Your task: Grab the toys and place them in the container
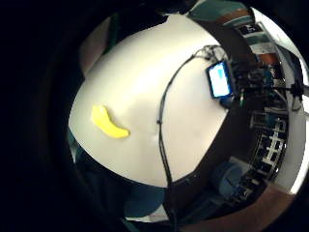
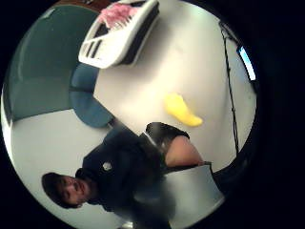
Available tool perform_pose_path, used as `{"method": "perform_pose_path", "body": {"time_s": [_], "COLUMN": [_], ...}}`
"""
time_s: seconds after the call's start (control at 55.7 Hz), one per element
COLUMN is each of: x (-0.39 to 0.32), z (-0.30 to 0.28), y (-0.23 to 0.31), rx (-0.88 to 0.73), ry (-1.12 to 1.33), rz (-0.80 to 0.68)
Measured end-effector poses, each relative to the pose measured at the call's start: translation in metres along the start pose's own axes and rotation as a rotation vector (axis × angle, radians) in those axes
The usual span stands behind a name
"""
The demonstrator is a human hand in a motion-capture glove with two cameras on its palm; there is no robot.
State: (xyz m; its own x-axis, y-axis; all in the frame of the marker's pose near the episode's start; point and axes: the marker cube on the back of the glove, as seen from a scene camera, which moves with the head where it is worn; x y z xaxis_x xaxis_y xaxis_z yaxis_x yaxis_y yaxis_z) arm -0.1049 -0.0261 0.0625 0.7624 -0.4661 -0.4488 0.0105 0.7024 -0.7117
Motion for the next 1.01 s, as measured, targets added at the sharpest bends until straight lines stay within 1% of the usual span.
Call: {"method": "perform_pose_path", "body": {"time_s": [0.072, 0.18, 0.251, 0.359, 0.467, 0.521, 0.593, 0.7, 0.808, 0.934, 1.006], "x": [0.006, -0.009, -0.014, -0.020, -0.029, -0.032, -0.039, -0.052, -0.073, -0.097, -0.096], "z": [0.031, 0.083, 0.108, 0.128, 0.125, 0.118, 0.105, 0.070, 0.018, -0.058, -0.103], "y": [0.001, 0.009, 0.006, -0.003, -0.010, -0.016, -0.021, -0.026, -0.034, -0.054, -0.074], "rx": [-0.057, -0.154, -0.181, -0.114, 0.035, 0.078, 0.100, 0.135, 0.209, 0.360, 0.443], "ry": [0.001, 0.032, 0.035, 0.015, -0.019, -0.051, -0.157, -0.262, -0.305, -0.333, -0.338], "rz": [0.010, -0.060, -0.082, -0.139, -0.194, -0.217, -0.220, -0.225, -0.229, -0.237, -0.216]}}
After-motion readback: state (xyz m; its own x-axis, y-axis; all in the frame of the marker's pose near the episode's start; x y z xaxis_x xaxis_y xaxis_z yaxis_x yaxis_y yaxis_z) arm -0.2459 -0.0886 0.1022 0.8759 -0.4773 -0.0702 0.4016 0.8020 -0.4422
